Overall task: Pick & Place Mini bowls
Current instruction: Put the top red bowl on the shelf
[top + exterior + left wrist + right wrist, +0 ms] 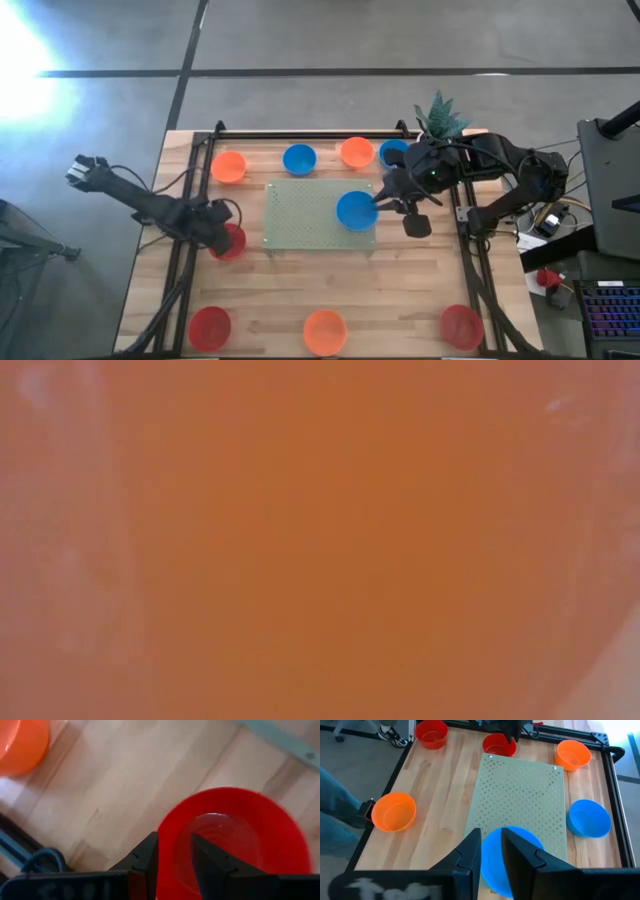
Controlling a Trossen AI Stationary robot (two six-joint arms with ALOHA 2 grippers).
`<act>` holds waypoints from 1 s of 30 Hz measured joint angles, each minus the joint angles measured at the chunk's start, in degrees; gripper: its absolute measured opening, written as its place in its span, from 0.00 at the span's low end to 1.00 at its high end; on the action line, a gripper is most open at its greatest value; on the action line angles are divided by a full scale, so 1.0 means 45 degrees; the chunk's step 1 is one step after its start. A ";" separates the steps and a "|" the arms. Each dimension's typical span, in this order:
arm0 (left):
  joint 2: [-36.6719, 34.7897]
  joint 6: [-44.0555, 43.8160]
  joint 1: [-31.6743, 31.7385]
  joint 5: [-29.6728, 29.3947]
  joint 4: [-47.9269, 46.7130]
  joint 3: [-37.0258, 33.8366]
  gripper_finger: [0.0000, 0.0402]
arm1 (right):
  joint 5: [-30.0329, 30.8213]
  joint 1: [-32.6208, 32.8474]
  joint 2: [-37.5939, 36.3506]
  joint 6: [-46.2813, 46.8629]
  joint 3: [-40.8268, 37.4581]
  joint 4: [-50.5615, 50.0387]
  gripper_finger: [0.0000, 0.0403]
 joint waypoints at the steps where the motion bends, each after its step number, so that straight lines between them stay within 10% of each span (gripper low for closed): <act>1: 0.0015 -0.0218 0.0027 0.0002 0.0067 -0.0119 0.26 | 0.0000 0.0000 0.0000 -0.0004 0.0000 0.0000 0.17; 30: 0.1489 0.1131 0.4399 0.2204 0.0984 -0.0127 0.26 | 0.0002 0.0000 -0.0010 0.0152 0.0000 0.0042 0.18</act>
